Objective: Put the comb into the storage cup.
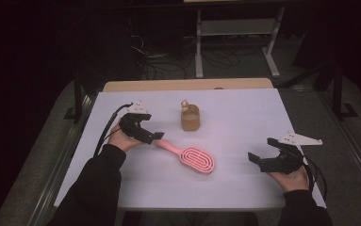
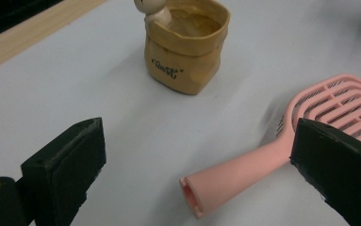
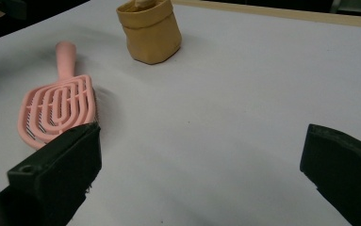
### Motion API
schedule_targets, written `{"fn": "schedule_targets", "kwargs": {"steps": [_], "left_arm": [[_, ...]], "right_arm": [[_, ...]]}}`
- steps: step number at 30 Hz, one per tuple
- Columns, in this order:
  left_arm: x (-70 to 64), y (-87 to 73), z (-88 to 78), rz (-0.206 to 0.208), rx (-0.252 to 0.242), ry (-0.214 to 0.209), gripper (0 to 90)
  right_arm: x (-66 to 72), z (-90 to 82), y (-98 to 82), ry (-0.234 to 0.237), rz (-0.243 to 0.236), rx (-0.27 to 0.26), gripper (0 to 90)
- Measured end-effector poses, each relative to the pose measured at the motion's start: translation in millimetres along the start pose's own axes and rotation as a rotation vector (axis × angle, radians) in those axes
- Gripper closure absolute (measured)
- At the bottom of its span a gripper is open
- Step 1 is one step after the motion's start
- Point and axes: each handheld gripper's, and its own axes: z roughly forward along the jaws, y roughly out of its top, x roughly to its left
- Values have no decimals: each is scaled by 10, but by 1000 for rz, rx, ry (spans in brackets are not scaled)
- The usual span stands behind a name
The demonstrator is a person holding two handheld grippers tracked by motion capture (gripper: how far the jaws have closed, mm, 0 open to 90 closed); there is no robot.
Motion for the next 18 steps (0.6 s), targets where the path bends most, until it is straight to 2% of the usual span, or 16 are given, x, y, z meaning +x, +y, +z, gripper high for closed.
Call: {"fn": "schedule_targets", "kwargs": {"steps": [6, 13, 18], "left_arm": [[24, -27, 88, -1, 29, -15, 69], [36, -58, 191, 4, 46, -31, 159], [46, -79, 267, -10, 49, -37, 214]], "right_arm": [[-1, 2, -2, 1, -1, 1, 0], [-5, 5, -4, 2, 0, 5, 0], [-18, 2, -6, 8, 10, -3, 0]]}}
